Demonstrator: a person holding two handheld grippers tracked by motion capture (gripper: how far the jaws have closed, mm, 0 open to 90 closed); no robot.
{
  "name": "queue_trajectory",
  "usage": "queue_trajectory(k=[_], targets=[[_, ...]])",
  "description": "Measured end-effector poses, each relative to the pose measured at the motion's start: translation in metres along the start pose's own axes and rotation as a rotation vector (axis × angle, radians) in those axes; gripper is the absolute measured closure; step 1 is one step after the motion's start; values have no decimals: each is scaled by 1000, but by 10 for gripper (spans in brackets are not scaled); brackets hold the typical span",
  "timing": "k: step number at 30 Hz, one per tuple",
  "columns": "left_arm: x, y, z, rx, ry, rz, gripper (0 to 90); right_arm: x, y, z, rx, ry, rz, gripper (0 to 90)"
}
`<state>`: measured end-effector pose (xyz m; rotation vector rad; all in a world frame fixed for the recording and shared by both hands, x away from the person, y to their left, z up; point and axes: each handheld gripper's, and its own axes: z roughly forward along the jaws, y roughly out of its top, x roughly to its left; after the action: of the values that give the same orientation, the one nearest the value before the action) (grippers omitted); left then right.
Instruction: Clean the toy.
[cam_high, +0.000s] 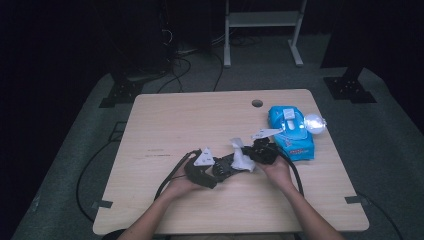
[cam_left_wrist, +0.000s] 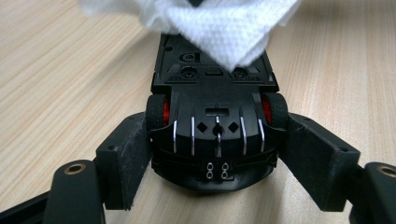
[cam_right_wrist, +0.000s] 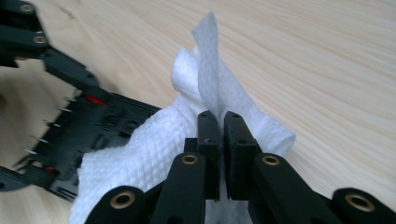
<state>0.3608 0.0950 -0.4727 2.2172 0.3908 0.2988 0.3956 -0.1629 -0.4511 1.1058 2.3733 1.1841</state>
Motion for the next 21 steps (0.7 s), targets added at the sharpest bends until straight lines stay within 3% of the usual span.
queue_trajectory(k=[4,8,10,13,21], targets=[[0,0,0,-9,-2,-3,254,-6,-5,-4,2,-14,11,856],[0,0,-1,-8,-3,-4,254,5,-6,-3,-12,10,-6,855],[0,0,0,-1,-1,1,254,11,-5,-1,-18,68,-3,855],[0,0,0,-3,-1,0,254,16,-5,1,-20,60,-34,855],[1,1,-3,-14,4,-5,256,-14,-27,-21,-6,0,15,854]])
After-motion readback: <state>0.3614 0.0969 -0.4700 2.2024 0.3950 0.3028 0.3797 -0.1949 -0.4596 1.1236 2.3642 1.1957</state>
